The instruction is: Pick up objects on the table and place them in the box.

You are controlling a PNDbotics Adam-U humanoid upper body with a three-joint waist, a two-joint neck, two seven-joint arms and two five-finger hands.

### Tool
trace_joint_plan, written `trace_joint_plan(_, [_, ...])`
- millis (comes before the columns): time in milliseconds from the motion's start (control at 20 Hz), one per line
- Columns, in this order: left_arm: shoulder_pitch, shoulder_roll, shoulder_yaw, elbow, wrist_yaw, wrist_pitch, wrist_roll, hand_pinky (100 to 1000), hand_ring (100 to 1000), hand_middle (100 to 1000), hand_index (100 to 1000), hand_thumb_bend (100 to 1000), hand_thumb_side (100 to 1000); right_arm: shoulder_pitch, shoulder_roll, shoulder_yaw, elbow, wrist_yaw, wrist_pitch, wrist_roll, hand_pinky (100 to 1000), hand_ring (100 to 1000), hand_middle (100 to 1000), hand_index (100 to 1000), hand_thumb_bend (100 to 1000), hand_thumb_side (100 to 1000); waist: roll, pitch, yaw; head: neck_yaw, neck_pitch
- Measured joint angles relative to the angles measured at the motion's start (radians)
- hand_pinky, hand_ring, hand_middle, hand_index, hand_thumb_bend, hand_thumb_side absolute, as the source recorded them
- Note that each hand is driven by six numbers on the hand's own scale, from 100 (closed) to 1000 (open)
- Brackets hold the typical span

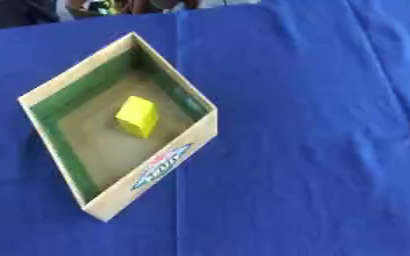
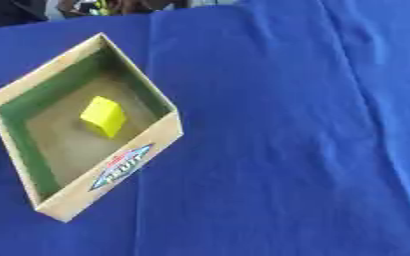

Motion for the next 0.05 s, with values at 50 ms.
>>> trace_joint_plan(50, [0.004, 0.0, 0.0, 0.0, -0.005, 0.003, 0.003, 735, 791, 770, 924, 100, 988, 0.025, 0.01, -0.004, 0.0, -0.004, -0.014, -0.01, 795, 910, 870, 870, 100, 906, 0.0, 0.003, -0.001, 0.001, -0.003])
